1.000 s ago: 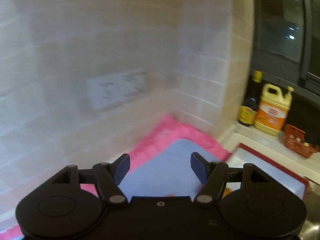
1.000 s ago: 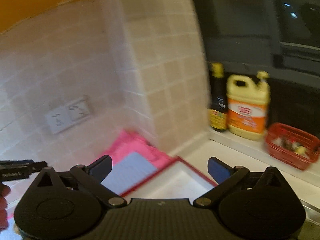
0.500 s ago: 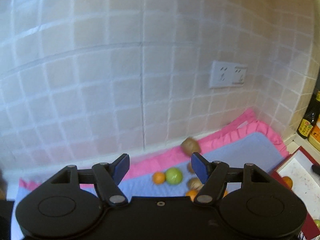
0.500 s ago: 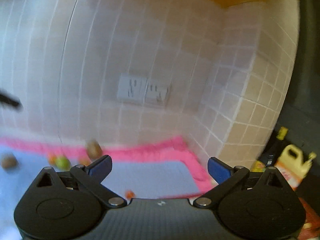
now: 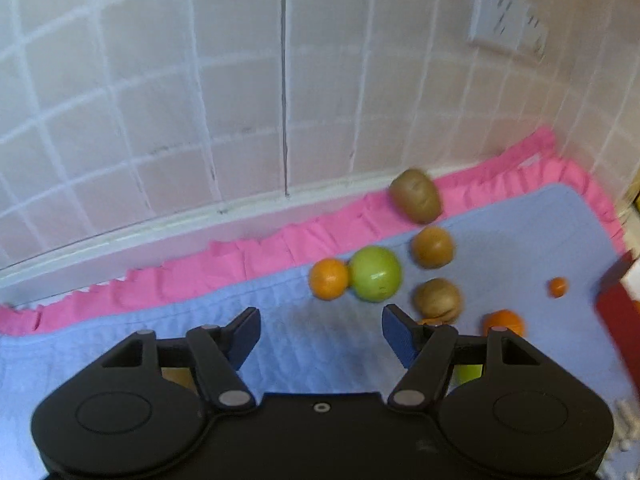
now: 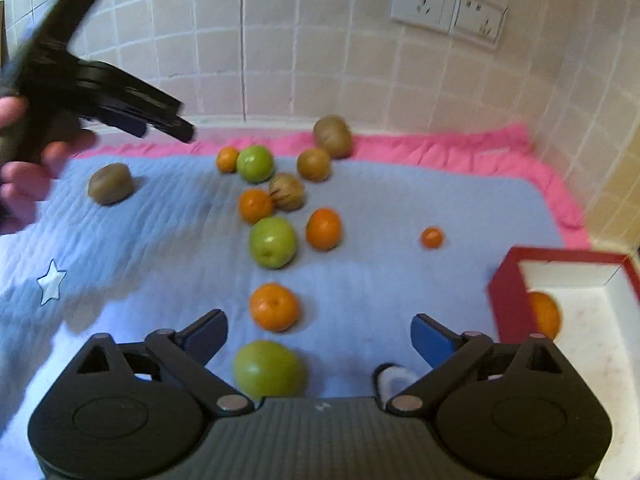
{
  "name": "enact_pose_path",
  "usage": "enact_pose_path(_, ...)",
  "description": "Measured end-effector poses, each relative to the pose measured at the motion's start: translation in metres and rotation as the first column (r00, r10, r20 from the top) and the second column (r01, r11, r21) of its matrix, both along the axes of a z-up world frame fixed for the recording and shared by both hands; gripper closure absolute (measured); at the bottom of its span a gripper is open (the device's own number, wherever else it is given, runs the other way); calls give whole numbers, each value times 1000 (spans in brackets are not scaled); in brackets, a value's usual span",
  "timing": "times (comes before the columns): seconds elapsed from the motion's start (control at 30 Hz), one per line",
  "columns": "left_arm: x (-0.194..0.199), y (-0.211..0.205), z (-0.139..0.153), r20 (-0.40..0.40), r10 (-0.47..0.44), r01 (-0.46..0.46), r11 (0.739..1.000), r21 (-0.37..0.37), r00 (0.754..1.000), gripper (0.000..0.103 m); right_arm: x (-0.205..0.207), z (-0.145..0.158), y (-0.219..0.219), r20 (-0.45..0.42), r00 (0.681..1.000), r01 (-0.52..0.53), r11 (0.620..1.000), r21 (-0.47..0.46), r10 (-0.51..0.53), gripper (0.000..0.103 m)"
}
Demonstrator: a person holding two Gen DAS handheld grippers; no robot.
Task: Organize fruits
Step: 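Grasp a tangerine with the left tool while the right tool grasps a green apple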
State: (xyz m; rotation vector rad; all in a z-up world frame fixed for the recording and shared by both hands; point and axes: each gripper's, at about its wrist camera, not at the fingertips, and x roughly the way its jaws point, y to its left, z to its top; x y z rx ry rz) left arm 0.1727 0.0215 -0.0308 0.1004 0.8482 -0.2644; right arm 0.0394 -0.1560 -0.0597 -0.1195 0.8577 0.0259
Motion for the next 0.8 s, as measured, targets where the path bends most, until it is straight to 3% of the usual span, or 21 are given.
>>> enact_pose_path(0.07,15,-5,-19,-14,-7,7,999,53,1000,45,0,-6,1,-31,999,10,1000,29,-9,7)
enact_pose_path(0.1,23,-7,-27,-30,-13,15,997,70,999,49,3,-10,-1,-54,998,12,998,56,-9,9)
enact_pose_path(0.23,47,-5,-44,-59,-56,57,998,29,997,50,5,-23,2,-94,996,15,992,124,-3,10)
enact_pose_path(0.4,68,-7,-55,-64,-118,118,993,-3,991,43,10,-27,6,-100,995,-5,990,138,19,10)
enact_pose_path(0.6,77,-15,-63,-50,-177,176,984,-21,983,44,9,-35,5,-135,991,11,990,142,9,11)
enact_pose_path(0.8,77,-19,-63,-12,-191,190,981,-35,982,60,9,-45,-1,-160,986,59,985,162,-33,22)
